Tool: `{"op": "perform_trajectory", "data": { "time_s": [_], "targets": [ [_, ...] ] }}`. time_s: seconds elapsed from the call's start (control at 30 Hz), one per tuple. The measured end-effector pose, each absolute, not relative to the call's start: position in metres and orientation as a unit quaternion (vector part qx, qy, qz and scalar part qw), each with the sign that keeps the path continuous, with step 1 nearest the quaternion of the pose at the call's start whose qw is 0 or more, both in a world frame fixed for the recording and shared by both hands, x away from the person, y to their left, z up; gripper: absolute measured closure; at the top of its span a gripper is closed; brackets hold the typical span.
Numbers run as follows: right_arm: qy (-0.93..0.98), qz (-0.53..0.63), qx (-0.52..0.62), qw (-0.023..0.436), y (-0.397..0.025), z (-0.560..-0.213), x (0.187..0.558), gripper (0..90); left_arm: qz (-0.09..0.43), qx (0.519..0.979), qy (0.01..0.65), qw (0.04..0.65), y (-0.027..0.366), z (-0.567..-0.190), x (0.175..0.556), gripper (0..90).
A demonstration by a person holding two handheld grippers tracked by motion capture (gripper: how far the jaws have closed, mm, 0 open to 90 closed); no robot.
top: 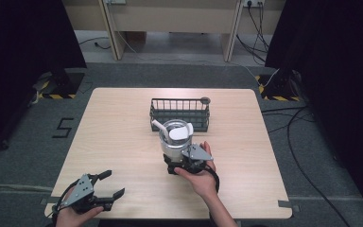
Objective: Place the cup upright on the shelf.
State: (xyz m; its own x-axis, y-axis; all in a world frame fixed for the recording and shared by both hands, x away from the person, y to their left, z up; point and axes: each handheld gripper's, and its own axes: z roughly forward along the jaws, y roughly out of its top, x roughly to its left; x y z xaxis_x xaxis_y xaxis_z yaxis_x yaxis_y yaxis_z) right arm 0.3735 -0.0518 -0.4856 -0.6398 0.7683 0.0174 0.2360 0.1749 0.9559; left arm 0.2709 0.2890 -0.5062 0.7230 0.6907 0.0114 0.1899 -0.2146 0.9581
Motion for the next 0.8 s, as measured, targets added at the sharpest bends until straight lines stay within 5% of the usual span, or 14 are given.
{"op": "perform_trajectory", "data": {
  "time_s": [0.8],
  "targets": [
    [0.71, 0.545, 0.355, 0.269, -0.059, -0.458, 0.388, 10.5, 0.227, 0.743, 0.299, 0.554, 0.29, -0.506, 0.271, 16.9]
  ]
}}
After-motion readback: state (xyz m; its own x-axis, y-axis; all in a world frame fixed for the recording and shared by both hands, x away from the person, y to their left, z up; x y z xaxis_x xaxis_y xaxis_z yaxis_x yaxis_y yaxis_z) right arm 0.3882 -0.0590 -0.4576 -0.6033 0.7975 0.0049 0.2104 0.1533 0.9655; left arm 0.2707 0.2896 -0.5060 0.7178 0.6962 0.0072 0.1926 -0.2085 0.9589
